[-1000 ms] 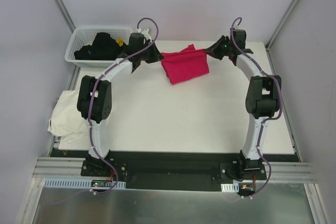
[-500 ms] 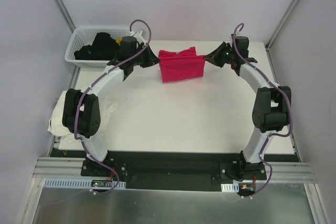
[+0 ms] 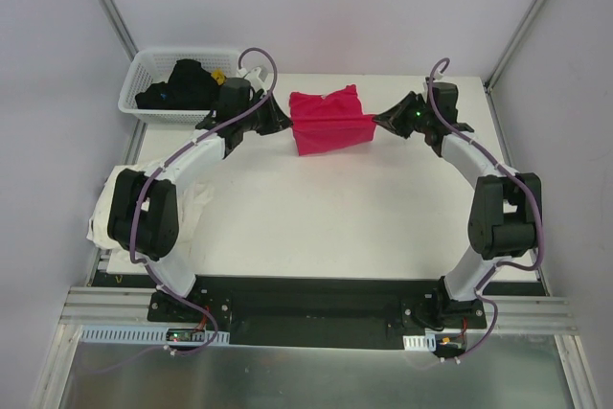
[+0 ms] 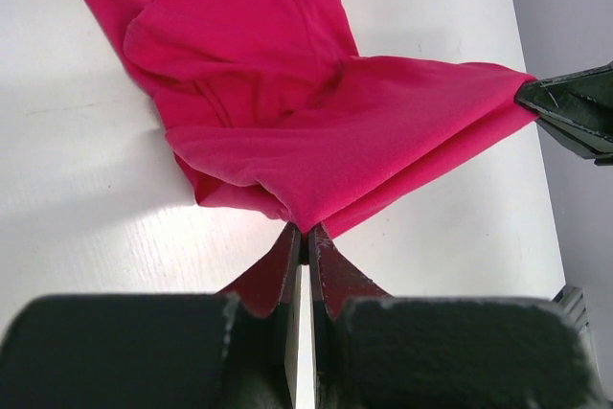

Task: Fold and stack the t-shirts
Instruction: Fold the long partially folded tshirt into a neat square

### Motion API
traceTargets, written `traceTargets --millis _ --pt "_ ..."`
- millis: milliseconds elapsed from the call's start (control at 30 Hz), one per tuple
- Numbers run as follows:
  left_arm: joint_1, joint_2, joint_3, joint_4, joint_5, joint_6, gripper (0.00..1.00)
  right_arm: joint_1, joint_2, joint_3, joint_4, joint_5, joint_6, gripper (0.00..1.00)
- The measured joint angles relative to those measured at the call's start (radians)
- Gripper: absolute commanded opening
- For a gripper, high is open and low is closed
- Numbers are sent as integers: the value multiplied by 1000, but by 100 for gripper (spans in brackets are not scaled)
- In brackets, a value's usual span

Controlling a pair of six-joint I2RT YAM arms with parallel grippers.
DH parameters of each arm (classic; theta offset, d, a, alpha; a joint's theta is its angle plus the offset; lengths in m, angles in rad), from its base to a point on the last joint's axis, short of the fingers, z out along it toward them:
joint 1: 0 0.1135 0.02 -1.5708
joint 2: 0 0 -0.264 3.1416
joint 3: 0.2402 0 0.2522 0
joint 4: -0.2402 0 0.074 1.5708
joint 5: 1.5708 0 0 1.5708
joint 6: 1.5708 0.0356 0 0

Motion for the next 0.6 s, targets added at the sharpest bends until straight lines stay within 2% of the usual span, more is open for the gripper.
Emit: traceTargets --millis 300,600 --pt "0 10 14 3 2 -1 0 0 7 16 13 4 0 1" --pt "2 101 102 7 1 -1 0 -1 106 143 5 22 0 1"
